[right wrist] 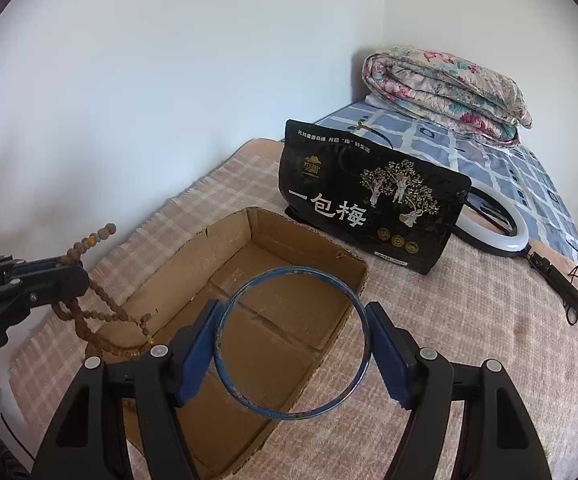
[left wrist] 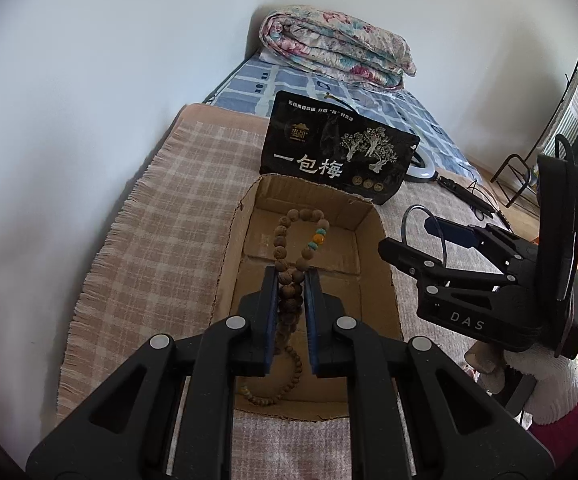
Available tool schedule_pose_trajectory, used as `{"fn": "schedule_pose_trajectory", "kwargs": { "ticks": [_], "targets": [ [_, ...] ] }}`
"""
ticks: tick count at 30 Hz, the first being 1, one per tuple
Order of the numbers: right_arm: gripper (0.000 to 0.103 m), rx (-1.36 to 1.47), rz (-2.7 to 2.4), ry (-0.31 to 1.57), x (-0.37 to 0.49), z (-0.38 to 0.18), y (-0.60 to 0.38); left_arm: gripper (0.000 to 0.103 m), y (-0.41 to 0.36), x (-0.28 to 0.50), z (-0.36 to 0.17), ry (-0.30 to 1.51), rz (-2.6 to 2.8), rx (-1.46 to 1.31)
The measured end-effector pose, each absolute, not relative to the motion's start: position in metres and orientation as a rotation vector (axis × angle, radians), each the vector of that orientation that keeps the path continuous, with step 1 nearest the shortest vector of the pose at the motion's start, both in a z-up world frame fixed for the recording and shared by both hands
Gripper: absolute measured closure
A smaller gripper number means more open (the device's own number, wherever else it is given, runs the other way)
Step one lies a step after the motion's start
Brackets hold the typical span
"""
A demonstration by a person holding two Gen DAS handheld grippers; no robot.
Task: Organize jewelry
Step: 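Carry the bead strand into the box with left gripper while right carries blue bangle, then move the left tool to the white pearl necklace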
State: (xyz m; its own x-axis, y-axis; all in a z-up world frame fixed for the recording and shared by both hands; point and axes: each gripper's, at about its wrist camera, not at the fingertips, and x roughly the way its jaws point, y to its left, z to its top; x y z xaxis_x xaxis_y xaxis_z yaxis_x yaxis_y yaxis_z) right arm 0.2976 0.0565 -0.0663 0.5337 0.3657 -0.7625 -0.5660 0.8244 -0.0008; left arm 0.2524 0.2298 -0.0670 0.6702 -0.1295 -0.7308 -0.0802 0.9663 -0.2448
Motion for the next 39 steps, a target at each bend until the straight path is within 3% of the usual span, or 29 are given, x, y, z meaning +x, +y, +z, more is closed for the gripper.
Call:
{"fn": "schedule_pose_trajectory", "kwargs": {
  "ticks": [8, 9, 11, 27, 28, 30, 31, 39],
  "targets": [
    [0.029, -0.228, 0.583, 0.882, 0.317, -0.081, 0.068, 0.092, 0.228, 0.257, -0.067, 0.836, -0.034, -0.259],
    [0.027, -0.225, 0.576, 0.884, 0.318, -0.081, 0.068, 0.092, 0.229, 0.257, -0.066, 0.837, -0.032, -0.263],
    [0.013, -0.216, 0.569, 0.875, 0.319, -0.081, 0.068, 0.092, 0.230, 0.256, -0.065, 0.834, -0.025, -0.267],
    [0.013, -0.182, 0.530, 0.832, 0.303, -0.053, 0.032, 0.092, 0.217, 0.247, -0.049, 0.802, -0.023, -0.234],
    [0.013, -0.179, 0.526, 0.825, 0.300, -0.049, 0.027, 0.091, 0.215, 0.247, -0.047, 0.799, -0.025, -0.235],
    [0.013, -0.173, 0.518, 0.813, 0.295, -0.042, 0.018, 0.069, 0.210, 0.244, -0.042, 0.786, -0.032, -0.236],
    [0.013, -0.171, 0.514, 0.808, 0.292, -0.038, 0.012, 0.065, 0.207, 0.242, -0.039, 0.777, -0.034, -0.235],
    [0.010, -0.175, 0.455, 0.753, 0.263, -0.008, -0.041, 0.055, 0.177, 0.233, -0.026, 0.741, -0.066, -0.221]
  ]
}}
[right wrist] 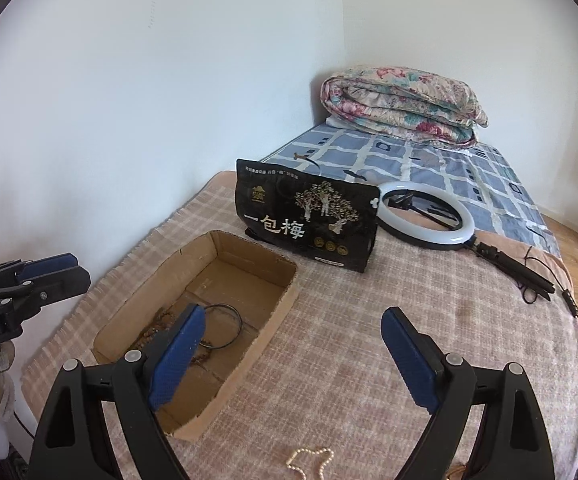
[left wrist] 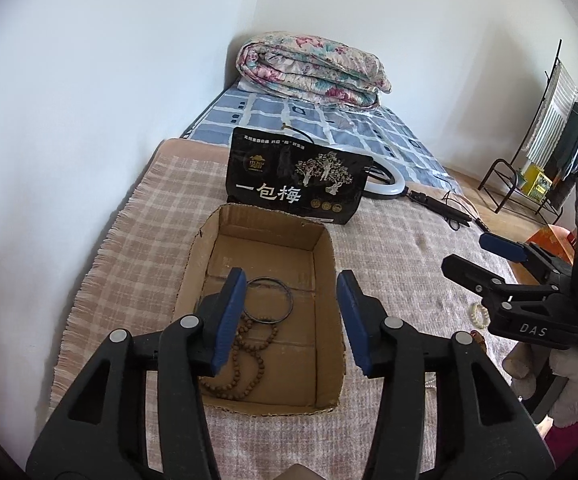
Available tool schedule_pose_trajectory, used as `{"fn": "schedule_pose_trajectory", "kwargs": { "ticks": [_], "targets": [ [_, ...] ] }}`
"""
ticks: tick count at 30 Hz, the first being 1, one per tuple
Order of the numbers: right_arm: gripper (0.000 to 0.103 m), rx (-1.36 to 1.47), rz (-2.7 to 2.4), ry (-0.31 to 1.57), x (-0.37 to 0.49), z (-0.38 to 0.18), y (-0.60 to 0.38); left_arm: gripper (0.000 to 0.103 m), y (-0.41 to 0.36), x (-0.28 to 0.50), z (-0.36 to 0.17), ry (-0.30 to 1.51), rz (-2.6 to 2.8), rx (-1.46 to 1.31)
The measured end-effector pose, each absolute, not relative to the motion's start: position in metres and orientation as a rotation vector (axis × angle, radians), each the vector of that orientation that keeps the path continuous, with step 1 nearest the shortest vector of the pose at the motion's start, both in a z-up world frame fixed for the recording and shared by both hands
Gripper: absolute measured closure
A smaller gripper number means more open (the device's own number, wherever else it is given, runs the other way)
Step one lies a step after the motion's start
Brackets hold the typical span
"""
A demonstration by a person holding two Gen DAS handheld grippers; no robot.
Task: Organize jewelry
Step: 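Move the left tool to the white pearl necklace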
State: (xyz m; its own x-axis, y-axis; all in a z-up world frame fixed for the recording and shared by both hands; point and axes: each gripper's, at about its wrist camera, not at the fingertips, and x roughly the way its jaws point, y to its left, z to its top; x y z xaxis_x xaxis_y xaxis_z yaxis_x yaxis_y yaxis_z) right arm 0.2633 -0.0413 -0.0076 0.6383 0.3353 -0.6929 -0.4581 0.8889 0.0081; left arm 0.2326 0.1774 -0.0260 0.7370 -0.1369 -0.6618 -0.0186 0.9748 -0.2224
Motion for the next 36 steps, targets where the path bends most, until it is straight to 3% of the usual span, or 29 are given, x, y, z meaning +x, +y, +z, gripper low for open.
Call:
{"fn": "schedule_pose_trajectory", "kwargs": {
  "ticks": [5, 19, 36],
  "targets": [
    [0.005, -0.147, 0.407, 0.732, 0.245, 0.004, -0.086, 0.055, 0.150, 0.232, -0.025, 0.742, -0.114, -0.214],
    [0.004, -0.099, 0.255, 0.742, 0.202, -0.001, -0.200, 0.055, 0.064, 0.221, -0.045, 0.795, -0.257, -0.152],
    [0.001, -0.051, 0.168, 0.859, 0.178, -0.076, -0.271, 0.055, 0.010, 0.227, -0.105, 0.943, -0.297, -0.135]
  ]
}}
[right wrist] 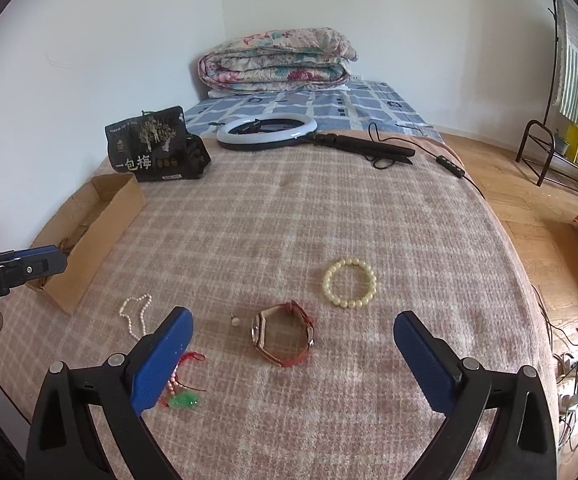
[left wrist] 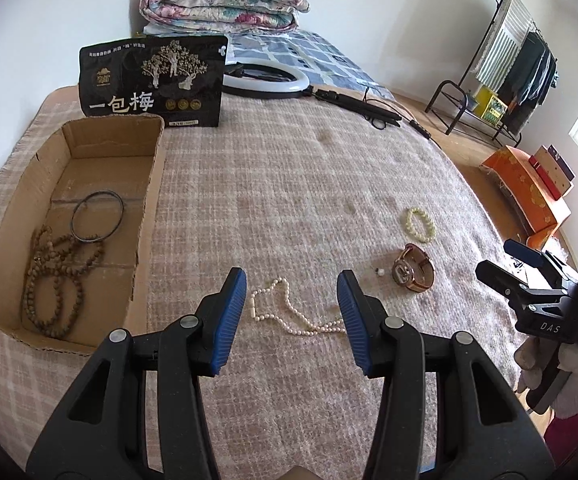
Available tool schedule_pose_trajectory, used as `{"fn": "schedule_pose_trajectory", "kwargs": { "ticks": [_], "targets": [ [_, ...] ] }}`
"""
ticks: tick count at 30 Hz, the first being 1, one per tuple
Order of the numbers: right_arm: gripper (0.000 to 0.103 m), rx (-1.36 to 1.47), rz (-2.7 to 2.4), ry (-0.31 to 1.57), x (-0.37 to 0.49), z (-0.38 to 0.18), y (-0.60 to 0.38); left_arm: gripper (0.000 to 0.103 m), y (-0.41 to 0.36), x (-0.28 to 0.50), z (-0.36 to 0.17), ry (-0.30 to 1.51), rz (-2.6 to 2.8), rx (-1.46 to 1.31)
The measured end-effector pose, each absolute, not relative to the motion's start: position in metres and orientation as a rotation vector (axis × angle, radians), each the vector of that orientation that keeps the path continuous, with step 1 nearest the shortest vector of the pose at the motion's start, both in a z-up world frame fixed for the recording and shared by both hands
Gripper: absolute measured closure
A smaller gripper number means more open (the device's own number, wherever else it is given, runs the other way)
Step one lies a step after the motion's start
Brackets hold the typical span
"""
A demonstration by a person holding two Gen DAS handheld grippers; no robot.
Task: Organize jewelry
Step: 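Move the left tool to the white pearl necklace, then grasp the pearl necklace with the left gripper while the right gripper grasps the red-strap watch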
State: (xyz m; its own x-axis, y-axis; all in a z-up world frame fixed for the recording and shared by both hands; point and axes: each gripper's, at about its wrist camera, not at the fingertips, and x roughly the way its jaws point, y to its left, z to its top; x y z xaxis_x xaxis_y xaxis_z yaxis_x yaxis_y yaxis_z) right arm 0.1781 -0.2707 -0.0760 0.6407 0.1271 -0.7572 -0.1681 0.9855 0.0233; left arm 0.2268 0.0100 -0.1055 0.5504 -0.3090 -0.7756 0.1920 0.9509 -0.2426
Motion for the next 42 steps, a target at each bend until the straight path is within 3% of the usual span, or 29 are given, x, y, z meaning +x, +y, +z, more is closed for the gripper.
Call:
{"fn": "schedule_pose_trajectory", "kwargs": {
  "ticks": [21, 34, 40, 42],
  "targets": [
    [0.001, -0.036, 0.132, 0.924, 0.188, -0.139, -0.293, 0.055, -0.021, 0.236, -0.185, 1.114, -0.214, -0.114],
    [0.001, -0.083, 0.200, 0.955, 0.205, -0.155, -0.275, 0.056, -0.033, 0.247, -0.200, 1.086, -0.151, -0.076],
    [0.000, -0.114, 0.214, 0.976, 0.217, -0.166, -0.261, 0.074, -0.036, 0.249, -0.202, 1.051, -0.150, -0.038],
    [0.000, -0.125, 0.207, 0.982, 0.221, -0.170, -0.258, 0.088, -0.036, 0.249, -0.202, 1.043, -0.165, -0.040]
  ]
}}
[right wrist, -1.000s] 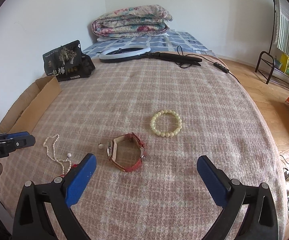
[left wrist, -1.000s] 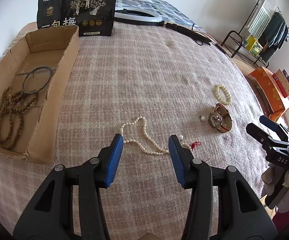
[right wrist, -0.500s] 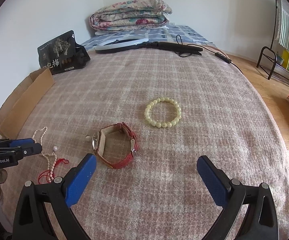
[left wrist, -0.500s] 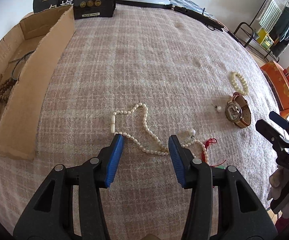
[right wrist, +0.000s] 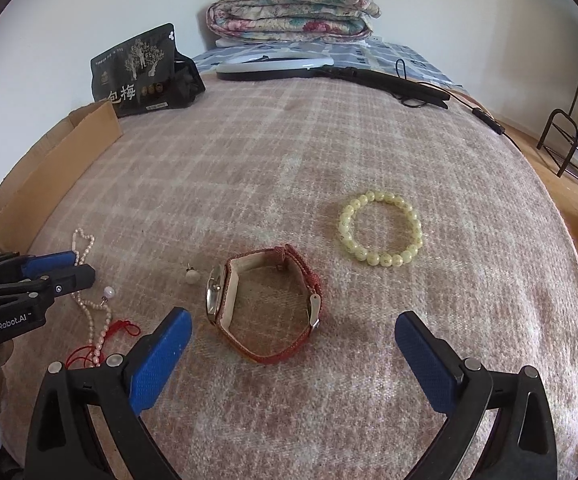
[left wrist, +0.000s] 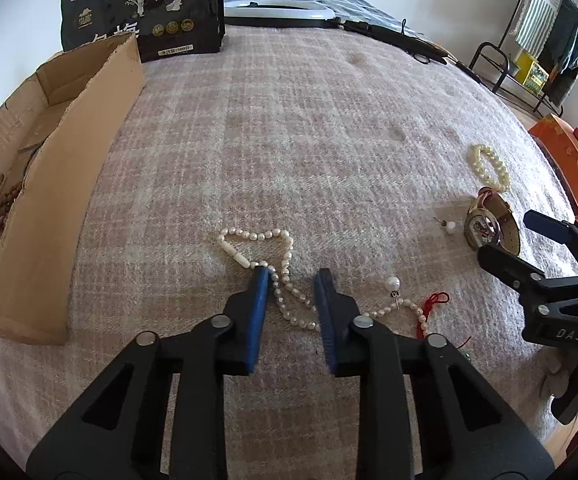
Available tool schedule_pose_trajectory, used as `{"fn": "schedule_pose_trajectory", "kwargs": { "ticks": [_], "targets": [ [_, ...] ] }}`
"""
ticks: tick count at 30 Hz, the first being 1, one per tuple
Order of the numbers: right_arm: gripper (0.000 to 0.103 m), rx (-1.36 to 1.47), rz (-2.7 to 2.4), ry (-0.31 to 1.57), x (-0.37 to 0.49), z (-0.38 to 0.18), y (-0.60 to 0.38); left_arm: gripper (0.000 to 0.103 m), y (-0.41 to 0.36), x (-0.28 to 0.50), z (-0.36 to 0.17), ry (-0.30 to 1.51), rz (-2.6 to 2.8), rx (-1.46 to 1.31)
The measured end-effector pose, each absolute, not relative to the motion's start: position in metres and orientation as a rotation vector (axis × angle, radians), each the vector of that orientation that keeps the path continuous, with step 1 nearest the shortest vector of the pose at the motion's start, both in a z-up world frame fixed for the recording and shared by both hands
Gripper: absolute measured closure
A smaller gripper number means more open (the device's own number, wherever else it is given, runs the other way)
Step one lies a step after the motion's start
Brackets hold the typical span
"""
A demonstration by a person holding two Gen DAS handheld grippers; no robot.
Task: Organize jewelry
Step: 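Grasp the pearl necklace with the left gripper while the right gripper grasps the red-strap watch, then lift the pearl necklace and watch and carry both toward the cardboard box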
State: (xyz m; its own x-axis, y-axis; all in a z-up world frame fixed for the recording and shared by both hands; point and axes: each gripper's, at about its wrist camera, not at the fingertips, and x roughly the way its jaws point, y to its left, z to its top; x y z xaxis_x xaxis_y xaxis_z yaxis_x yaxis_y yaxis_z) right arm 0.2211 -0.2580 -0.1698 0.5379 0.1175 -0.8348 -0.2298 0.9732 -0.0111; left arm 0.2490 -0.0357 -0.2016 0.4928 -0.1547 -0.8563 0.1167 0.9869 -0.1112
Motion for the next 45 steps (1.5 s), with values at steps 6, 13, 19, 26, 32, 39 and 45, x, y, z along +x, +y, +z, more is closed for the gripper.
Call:
{"fn": "schedule_pose_trajectory", "kwargs": {
  "ticks": [6, 13, 19, 26, 32, 39, 45],
  "targets": [
    [0.001, -0.137, 0.184, 0.994, 0.227, -0.179, -0.256, 0.098, -0.037, 0.248, -0.198, 1.039, -0.212, -0.078],
    [0.012, -0.125, 0.192, 0.995, 0.227, -0.180, -0.258, 0.099, -0.042, 0.242, -0.188, 1.023, -0.260, -0.096],
    [0.044, -0.123, 0.221, 0.986, 0.224, -0.173, -0.254, 0.099, -0.035, 0.238, -0.174, 0.993, -0.258, -0.125],
    [0.045, -0.118, 0.218, 0.981, 0.219, -0.166, -0.255, 0.099, -0.022, 0.235, -0.153, 0.949, -0.254, -0.152],
    [0.045, -0.119, 0.216, 0.958, 0.210, -0.152, -0.259, 0.099, -0.013, 0.233, -0.137, 0.920, -0.256, -0.176],
    [0.045, -0.117, 0.220, 0.918, 0.201, -0.124, -0.261, 0.099, -0.003, 0.224, -0.102, 0.847, -0.271, -0.211],
    [0.045, -0.121, 0.233, 0.886, 0.194, -0.101, -0.253, 0.099, 0.010, 0.217, -0.075, 0.781, -0.264, -0.216]
  ]
}}
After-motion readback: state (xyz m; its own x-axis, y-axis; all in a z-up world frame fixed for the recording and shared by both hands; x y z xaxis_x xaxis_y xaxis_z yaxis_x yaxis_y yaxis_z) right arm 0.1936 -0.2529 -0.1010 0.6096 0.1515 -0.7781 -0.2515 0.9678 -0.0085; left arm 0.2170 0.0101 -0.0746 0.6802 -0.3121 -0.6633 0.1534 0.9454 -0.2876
